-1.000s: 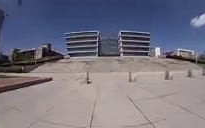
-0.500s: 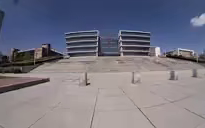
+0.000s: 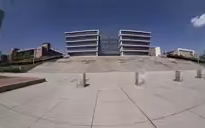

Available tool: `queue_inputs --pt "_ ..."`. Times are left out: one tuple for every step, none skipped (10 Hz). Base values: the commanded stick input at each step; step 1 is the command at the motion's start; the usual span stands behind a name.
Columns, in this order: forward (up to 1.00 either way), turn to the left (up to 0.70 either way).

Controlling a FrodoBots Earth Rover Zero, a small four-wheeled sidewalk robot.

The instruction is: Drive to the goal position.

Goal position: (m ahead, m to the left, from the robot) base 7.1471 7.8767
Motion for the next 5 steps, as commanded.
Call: queue_inputs --pt "0.70 0.01" --pt "0.70 0.01" --pt "0.70 0.01" --pt "0.70 0.01" --pt "0.70 0.01"
